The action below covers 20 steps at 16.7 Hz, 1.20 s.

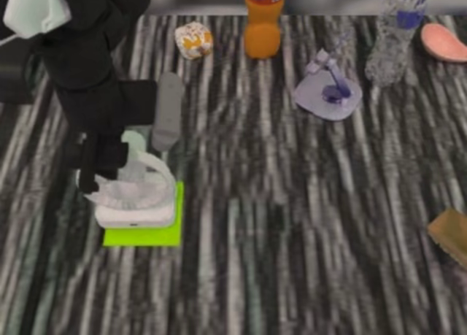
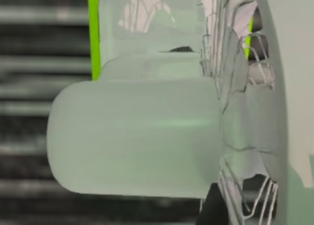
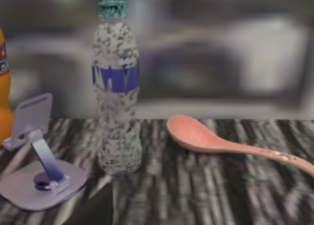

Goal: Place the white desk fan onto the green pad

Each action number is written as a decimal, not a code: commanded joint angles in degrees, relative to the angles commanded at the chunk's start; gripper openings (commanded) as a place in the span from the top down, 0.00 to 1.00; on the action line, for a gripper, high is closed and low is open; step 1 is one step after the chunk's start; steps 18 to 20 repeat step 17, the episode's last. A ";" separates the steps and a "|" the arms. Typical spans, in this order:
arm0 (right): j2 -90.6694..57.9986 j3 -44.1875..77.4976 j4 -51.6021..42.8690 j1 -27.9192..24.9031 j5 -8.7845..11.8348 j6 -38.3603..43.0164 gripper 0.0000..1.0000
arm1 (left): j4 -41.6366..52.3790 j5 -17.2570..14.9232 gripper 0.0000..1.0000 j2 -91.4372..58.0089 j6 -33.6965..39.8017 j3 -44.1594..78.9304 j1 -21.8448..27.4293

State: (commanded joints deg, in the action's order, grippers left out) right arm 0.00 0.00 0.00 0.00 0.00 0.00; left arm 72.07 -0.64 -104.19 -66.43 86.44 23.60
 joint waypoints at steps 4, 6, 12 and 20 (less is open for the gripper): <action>0.00 0.00 0.00 0.00 0.00 0.00 0.00 | 0.00 0.00 0.55 0.00 0.00 0.00 0.00; 0.00 0.00 0.00 0.00 0.00 0.00 0.00 | 0.00 0.00 0.40 0.00 0.00 0.00 0.00; 0.00 0.00 0.00 0.00 0.00 0.00 0.00 | 0.00 0.00 0.00 0.00 0.00 0.00 0.00; 0.00 0.00 0.00 0.00 0.00 0.00 0.00 | 0.00 0.00 0.00 0.00 0.00 0.00 0.00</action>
